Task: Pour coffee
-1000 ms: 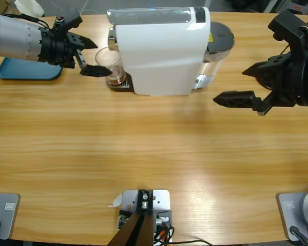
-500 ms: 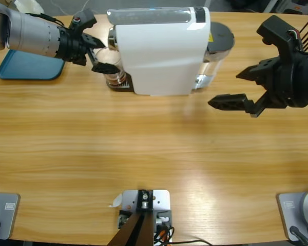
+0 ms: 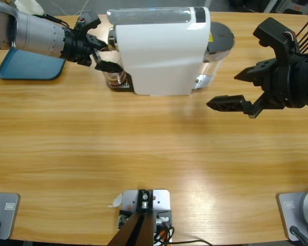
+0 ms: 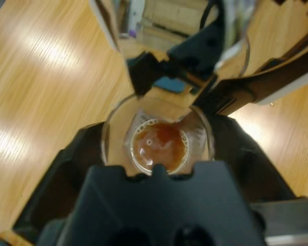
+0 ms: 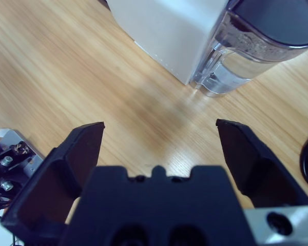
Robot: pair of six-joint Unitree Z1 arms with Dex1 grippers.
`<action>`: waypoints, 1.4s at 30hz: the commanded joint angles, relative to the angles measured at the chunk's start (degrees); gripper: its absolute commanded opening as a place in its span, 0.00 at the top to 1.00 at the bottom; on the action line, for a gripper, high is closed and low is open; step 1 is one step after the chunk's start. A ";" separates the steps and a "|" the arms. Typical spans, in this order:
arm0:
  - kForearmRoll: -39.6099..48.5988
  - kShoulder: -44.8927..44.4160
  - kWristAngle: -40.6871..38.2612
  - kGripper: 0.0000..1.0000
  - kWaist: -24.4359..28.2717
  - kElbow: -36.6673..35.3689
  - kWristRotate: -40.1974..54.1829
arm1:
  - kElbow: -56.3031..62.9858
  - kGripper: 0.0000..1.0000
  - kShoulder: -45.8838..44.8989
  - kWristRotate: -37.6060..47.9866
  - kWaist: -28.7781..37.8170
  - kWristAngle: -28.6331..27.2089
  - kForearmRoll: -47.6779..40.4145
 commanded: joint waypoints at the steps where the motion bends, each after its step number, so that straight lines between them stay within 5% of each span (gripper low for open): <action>1: -0.71 3.59 -2.06 0.65 -0.08 0.92 -1.02 | 0.02 0.02 2.37 -0.63 0.08 0.85 -0.99; 3: -0.71 3.59 -1.97 0.66 -0.08 1.37 -1.29 | 0.02 0.02 2.38 -0.63 0.08 0.85 -1.18; 6: -0.71 3.47 -1.86 1.00 -0.05 2.27 -1.36 | 0.22 0.02 2.28 -0.63 0.03 0.67 -1.18; 19: -0.66 -6.74 2.72 1.00 2.78 7.70 -6.79 | 0.29 0.02 2.01 -0.63 0.01 -0.03 -2.87; 27: 0.10 -19.01 11.04 1.00 14.44 11.08 -16.37 | 1.36 0.02 1.47 -0.63 0.08 -0.68 -5.05; 35: -5.17 -11.33 21.43 1.00 23.19 10.88 -20.68 | 1.31 0.02 0.61 -0.54 0.08 -1.79 -4.44; 42: -9.87 -2.03 24.84 1.00 25.32 10.97 -23.00 | 0.57 0.02 1.24 -0.72 0.08 -1.70 -2.87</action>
